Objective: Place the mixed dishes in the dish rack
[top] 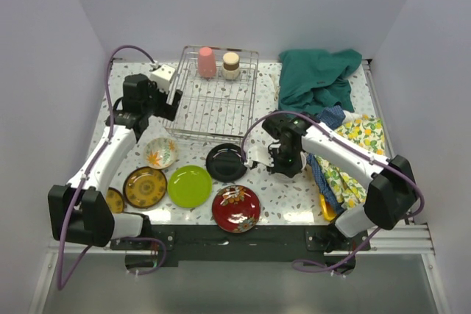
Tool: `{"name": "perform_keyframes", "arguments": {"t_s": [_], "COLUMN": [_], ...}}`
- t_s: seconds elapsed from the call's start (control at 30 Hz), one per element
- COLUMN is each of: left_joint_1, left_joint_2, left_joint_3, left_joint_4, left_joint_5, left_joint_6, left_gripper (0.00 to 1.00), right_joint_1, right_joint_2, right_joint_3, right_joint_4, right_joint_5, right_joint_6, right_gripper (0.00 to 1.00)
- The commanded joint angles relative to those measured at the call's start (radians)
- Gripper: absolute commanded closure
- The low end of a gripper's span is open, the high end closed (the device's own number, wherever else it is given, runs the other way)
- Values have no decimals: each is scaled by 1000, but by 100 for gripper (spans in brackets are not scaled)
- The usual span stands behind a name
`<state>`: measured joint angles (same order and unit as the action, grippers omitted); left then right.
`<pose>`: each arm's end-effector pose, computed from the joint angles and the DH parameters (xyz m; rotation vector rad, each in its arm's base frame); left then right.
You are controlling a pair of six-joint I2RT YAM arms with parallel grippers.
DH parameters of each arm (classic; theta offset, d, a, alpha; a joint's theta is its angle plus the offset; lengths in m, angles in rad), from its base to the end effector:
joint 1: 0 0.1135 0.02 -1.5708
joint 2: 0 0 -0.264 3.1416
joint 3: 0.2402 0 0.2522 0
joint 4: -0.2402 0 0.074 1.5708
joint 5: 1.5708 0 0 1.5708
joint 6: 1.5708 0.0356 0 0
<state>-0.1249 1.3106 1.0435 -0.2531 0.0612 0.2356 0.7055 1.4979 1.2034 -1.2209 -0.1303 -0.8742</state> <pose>0.2966 -0.0394 0.3074 0.4111 2.0491 0.0031 0.1939 0.1712 0.2540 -2.1840 2.1569 0.1924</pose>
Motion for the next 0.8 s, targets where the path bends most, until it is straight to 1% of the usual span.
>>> {"name": "perform_keyframes", "arguments": {"t_s": [0.0, 0.03, 0.13, 0.17, 0.23, 0.27, 0.33, 0.37, 0.43, 0.47, 0.5, 0.53, 0.57, 0.6, 0.63, 0.67, 0.7, 0.73, 0.77], "left_joint_1": [47, 56, 96, 111, 122, 125, 125, 125, 125, 125, 125, 125, 125, 125, 125, 125, 125, 125, 125], "left_joint_2": [-30, -22, -2, 4, 16, 19, 26, 27, 29, 29, 32, 33, 35, 35, 33, 35, 36, 38, 41], "left_joint_3": [-20, -20, -17, -19, -26, -36, -49, -56, -79, -94, -102, -105, -114, -120, -126, -137, -141, -145, -152], "left_joint_4": [106, 115, 124, 126, 121, 114, 107, 103, 103, 103, 101, 98, 91, 89, 86, 84, 83, 81, 77], "left_joint_5": [-174, -208, -282, -317, -330, -322, -295, -270, -253, -227, -212, -201, -192, -190, -184, -178, -169, -132, -111], "left_joint_6": [-65, -103, -148, -159, -174, -177, -176, -182, -202, -205, -206, -209, -213, -217, -219, -219, -216, -216, -214], "left_gripper": [1, 2, 3, 4, 4, 5, 8, 12, 14, 17, 19, 20, 20, 20, 21, 21, 21, 20, 20], "right_joint_1": [-3, -4, -3, -4, -3, -3, -3, -3, -4, -3, -3, -4, -3, -3, -4, -5, -3, -3, -3], "right_joint_2": [5, 7, 27, 31, 42, 47, 38, 29, 4, 1, -4, 4, 11, 25, 39, 70, 85, 100, 137], "right_joint_3": [129, 154, 275, 339, 399, 450, 479, 476, 453, 424, 409, 383, 374, 367, 357, 349, 341, 323, 314], "right_joint_4": [-126, -134, -157, -146, -117, -71, 9, 124, 278, 435, 519, 676, 751, 820, 934, 995, 1053, 1178, 1239], "right_joint_5": [-38, -40, -49, -52, -69, -80, -110, -120, -140, -164, -181, -195, -222, -227, -236, -273, -285, -308, -318], "right_joint_6": [-14, -8, 32, 70, 124, 183, 251, 330, 430, 536, 593, 648, 760, 812, 864, 988, 1035, 1113, 1154], "right_gripper": [100, 100, 100, 100, 100, 100, 100, 100, 100, 100, 100, 100, 100, 100, 100, 100, 100, 100, 100]}}
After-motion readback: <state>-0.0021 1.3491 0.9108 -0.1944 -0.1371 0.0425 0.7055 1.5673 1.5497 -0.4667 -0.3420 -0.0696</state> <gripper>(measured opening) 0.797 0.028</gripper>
